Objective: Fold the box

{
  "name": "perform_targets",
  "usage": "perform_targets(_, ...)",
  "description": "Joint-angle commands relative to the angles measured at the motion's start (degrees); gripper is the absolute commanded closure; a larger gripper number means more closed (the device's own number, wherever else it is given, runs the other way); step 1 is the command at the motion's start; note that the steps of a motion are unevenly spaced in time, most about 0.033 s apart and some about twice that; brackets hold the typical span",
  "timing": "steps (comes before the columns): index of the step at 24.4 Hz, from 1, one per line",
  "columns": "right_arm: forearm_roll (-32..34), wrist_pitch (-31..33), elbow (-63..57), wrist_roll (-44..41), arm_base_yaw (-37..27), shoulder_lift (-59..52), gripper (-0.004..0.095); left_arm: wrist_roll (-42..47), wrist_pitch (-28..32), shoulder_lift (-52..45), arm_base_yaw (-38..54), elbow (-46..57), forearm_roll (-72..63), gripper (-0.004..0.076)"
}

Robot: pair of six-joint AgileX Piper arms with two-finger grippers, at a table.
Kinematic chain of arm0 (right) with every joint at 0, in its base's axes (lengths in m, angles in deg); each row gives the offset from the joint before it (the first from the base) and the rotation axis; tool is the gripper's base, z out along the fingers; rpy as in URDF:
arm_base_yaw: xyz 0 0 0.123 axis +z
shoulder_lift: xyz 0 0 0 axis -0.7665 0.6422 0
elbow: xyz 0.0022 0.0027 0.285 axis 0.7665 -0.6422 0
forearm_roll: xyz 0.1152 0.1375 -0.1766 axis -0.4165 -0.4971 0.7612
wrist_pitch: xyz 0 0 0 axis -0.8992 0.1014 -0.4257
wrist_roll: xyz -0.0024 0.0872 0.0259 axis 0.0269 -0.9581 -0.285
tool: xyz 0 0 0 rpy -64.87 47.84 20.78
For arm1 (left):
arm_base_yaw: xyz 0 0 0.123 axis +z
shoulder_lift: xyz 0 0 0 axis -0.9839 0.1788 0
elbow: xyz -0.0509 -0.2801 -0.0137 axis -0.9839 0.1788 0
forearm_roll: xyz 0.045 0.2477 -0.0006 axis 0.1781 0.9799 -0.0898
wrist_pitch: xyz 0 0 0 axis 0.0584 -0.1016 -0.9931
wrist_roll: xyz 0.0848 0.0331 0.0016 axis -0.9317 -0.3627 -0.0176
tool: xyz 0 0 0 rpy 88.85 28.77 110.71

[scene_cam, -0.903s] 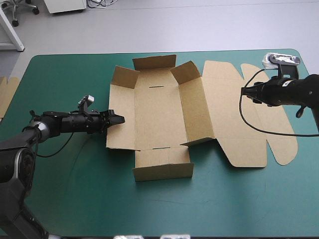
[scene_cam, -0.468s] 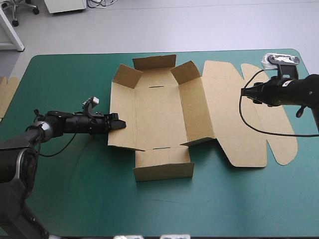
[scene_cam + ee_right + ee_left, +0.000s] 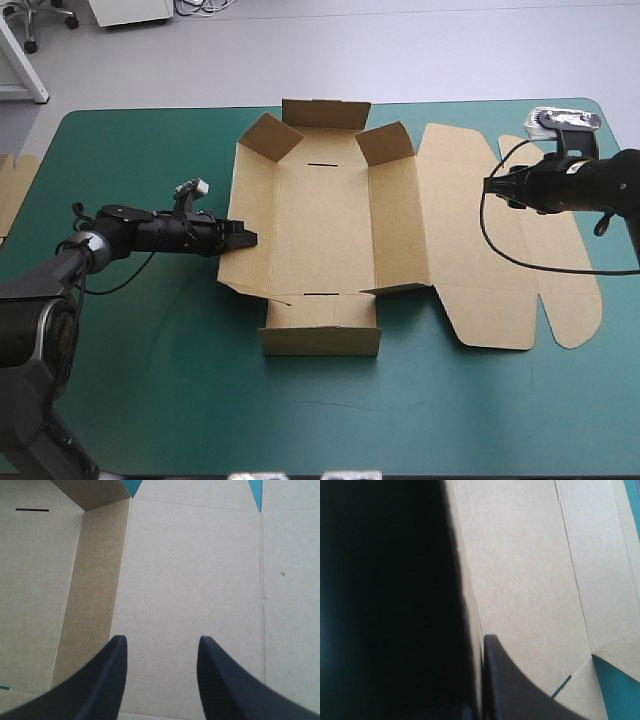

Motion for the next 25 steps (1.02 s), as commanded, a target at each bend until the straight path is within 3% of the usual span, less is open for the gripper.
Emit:
perform_targets(1, -0.74, -2.24, 1.85, 0.57, -0.53, -1.72, 0.049, 1.31, -3.52, -2.66, -0.38, -5.03, 2.24, 0.0734)
perform_targets(12, -0.84, -1.15, 1.85, 0.57, -0.53, -1.72, 0.0489, 4.41, -18.45, 2.61, -0.38, -18.94, 15.72, 0.0734)
perform_targets(19, -0.84, 0.63, 1.85, 0.57, -0.53, -1.72, 0.0511, 5.0, -14.61, 5.6, -0.38, -37.0, 21.11, 0.0734)
perform_targets(23, -0.84, 0.66, 1.85, 0.57, -0.53, -1.72, 0.0513, 7.72, -22.66, 9.77, -0.67, -48.79, 27.96, 0.0734)
perform_targets(25, -0.84, 0.79, 1.85, 0.57, -0.53, -1.72, 0.0517, 7.17, -22.36, 10.72, -2.41, -53.69, 36.56, 0.0733)
